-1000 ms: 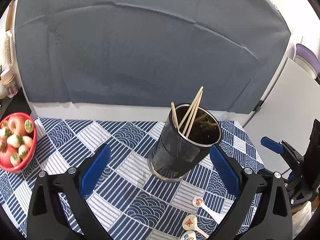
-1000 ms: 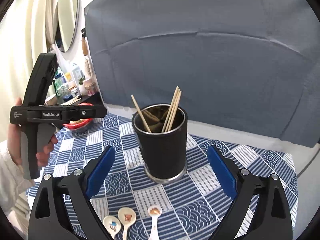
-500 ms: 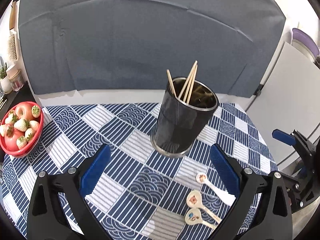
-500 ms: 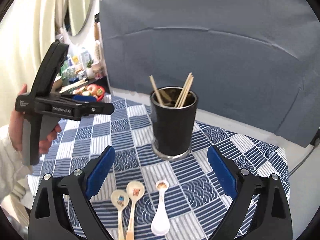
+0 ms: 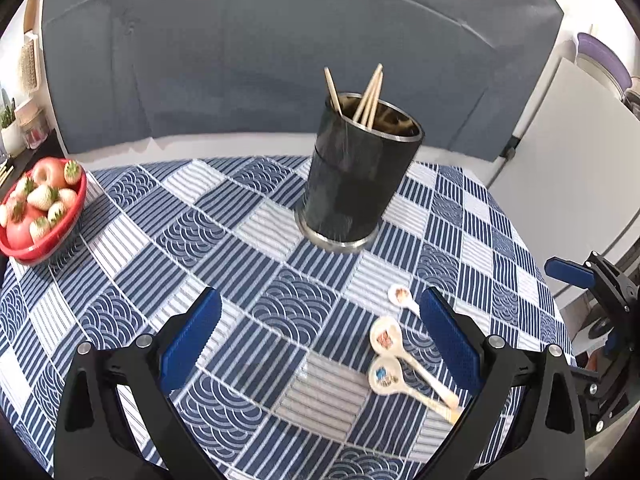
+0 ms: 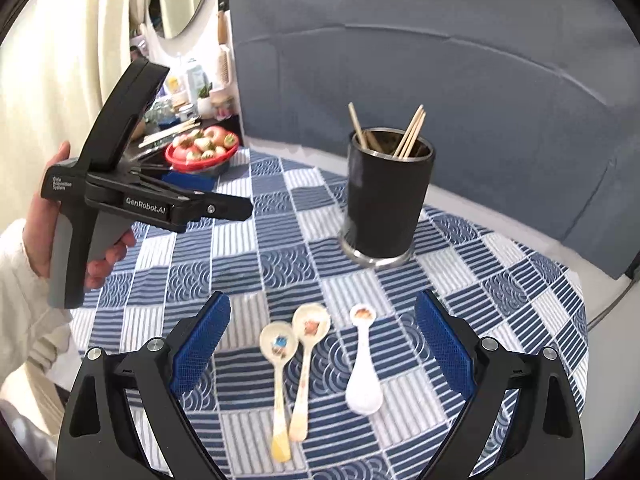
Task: Organize utensils
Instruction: 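Move the right gripper down toward the white spoons on the cloth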
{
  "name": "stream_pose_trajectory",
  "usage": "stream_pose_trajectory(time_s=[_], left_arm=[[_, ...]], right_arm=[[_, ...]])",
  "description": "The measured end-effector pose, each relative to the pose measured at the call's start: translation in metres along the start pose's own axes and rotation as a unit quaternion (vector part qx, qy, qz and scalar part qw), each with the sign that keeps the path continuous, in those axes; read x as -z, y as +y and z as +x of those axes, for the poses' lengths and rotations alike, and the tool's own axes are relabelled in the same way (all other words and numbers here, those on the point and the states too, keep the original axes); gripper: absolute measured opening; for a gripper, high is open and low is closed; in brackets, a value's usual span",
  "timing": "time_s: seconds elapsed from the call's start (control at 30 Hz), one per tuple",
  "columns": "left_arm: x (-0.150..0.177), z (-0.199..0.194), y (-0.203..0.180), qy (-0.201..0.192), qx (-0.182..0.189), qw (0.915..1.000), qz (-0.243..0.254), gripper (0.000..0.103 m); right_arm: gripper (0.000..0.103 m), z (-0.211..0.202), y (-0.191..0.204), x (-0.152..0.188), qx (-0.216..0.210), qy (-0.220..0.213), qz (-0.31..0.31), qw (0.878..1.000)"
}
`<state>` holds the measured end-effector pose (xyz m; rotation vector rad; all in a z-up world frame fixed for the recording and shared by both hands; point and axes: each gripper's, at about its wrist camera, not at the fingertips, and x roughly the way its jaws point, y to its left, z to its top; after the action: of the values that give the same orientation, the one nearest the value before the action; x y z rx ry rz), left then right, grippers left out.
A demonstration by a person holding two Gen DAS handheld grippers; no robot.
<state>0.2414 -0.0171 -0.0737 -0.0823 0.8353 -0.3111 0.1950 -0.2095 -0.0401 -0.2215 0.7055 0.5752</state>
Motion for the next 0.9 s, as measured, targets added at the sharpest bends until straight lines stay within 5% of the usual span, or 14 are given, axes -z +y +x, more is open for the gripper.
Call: stream_pose_trajectory(time_s=[0.8, 0.9], left_arm=[[0.048, 0.045, -0.012, 0.111, 0.029, 0.99, 0.082, 0.097], [0.049, 0.057, -0.014, 0.128, 0.034, 0.9851, 0.109, 0.097]], right_arm=[[0.087, 0.027, 0.034, 0.069, -0.03, 0.081, 0.019, 0.996], [0.076, 0.031, 0.035, 0.077, -0.034, 0.091, 0.034, 0.995]])
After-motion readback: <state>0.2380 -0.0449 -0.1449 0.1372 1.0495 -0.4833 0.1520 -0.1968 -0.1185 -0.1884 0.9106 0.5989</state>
